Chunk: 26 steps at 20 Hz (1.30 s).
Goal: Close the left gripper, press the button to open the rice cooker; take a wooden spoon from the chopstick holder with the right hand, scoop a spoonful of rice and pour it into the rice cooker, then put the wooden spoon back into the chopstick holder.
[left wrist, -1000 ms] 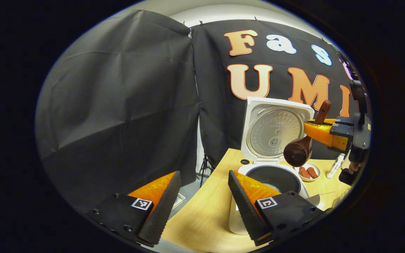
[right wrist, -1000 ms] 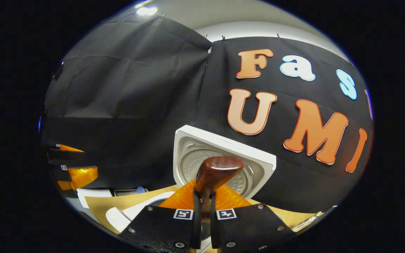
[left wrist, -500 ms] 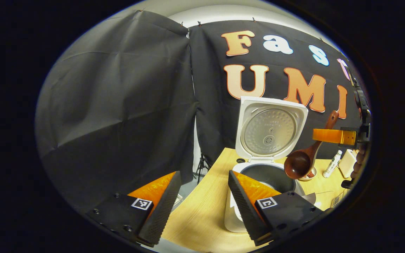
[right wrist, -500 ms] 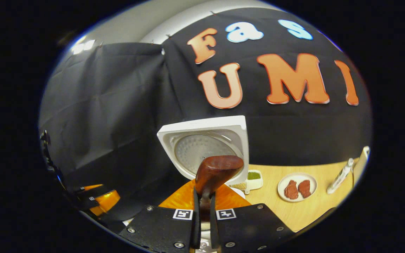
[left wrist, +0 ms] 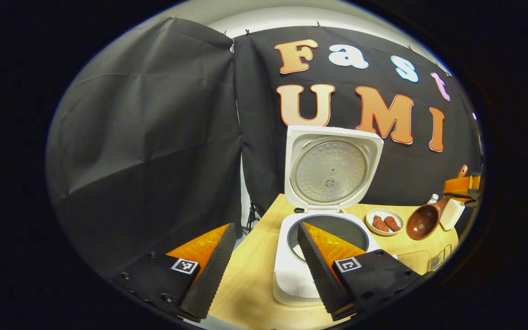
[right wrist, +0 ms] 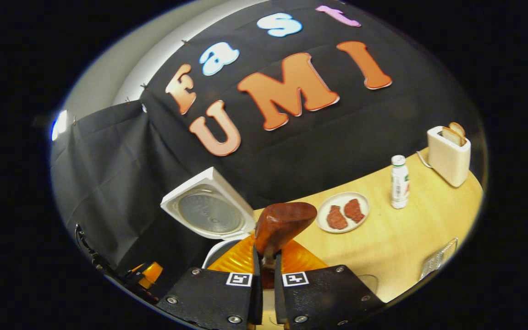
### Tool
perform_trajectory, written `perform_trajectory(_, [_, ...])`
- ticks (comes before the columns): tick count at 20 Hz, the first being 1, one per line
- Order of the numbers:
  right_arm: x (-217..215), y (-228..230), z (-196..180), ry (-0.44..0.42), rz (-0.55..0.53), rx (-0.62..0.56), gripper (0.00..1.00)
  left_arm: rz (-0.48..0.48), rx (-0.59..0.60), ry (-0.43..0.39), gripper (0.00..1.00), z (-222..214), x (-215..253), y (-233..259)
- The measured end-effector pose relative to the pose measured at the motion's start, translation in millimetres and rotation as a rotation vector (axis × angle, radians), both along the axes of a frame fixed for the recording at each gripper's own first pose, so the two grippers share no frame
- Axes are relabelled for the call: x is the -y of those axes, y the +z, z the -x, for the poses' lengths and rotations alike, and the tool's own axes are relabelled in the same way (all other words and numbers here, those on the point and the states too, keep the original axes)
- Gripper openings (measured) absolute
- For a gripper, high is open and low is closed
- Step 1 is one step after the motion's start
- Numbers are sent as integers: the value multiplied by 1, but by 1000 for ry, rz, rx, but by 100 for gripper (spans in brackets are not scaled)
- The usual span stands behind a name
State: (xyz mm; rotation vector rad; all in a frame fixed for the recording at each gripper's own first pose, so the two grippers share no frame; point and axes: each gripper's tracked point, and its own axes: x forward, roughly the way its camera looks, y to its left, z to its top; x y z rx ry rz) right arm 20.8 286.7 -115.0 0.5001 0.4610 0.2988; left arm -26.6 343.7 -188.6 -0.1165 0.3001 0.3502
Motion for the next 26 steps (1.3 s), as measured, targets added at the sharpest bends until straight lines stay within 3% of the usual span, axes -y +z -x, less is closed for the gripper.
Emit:
perform_trajectory(4, [98,-17,14,-162,16,-55,10,20,6,3,89,-7,31,7])
perform_trajectory(7, [169,-26,31,-271,52,-70,10,23,3,-40,89,-19,74,12])
perform_trajectory(13, [264,-57,65,-365,169,-125,10,44,10,-111,89,-30,147,31])
perform_trajectory(18, [296,-91,67,-377,196,-167,10,43,6,-104,89,-27,169,44])
perform_trajectory(26, [302,-144,56,-309,190,-237,10,23,14,38,89,-3,133,69])
